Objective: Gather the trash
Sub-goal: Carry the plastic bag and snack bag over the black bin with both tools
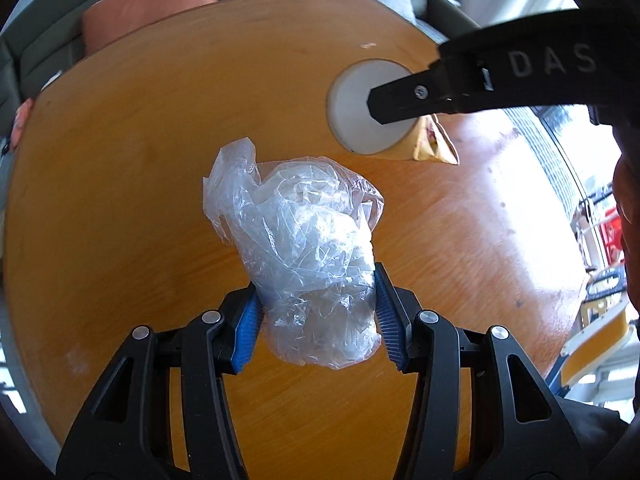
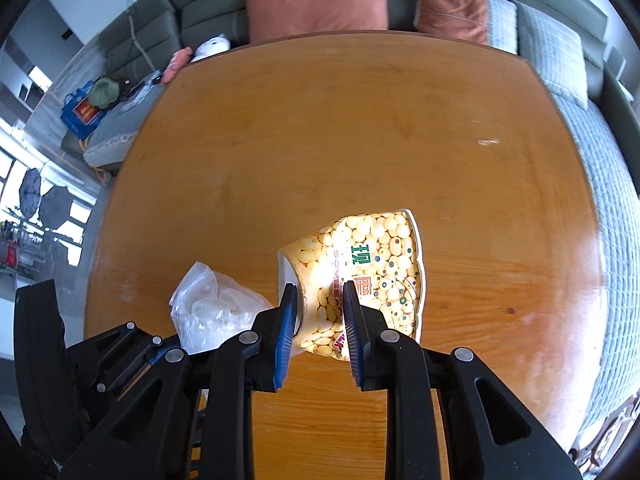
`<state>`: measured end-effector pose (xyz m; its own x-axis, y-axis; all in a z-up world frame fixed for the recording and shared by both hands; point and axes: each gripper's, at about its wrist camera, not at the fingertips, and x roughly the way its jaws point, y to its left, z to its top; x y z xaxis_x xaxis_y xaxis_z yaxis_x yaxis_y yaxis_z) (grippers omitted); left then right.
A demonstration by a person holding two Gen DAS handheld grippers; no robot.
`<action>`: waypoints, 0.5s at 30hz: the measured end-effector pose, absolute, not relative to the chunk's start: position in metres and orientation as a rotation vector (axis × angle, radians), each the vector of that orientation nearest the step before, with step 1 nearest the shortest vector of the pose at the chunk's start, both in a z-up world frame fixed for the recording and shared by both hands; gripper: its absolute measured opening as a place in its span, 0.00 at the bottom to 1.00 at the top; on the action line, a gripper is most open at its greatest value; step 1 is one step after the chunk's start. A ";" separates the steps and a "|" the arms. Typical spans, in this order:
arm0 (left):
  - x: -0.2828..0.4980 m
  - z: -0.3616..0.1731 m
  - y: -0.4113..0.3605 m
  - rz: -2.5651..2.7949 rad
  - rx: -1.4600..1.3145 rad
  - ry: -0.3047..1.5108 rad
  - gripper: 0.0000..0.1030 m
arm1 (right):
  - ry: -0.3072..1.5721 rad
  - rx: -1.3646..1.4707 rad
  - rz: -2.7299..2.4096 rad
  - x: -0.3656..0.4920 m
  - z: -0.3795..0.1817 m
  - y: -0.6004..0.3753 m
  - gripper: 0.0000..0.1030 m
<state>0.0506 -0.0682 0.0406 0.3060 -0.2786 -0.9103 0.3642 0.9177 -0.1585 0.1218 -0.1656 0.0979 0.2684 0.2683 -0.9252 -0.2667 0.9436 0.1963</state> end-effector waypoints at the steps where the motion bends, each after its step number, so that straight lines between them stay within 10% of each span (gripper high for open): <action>1: 0.050 0.040 -0.061 -0.416 0.075 1.185 0.48 | 1.249 -0.001 0.374 0.120 0.098 -0.156 0.24; 15: 0.016 0.037 0.063 -0.225 -0.072 1.181 0.49 | 1.283 -0.104 0.569 0.089 0.096 -0.007 0.24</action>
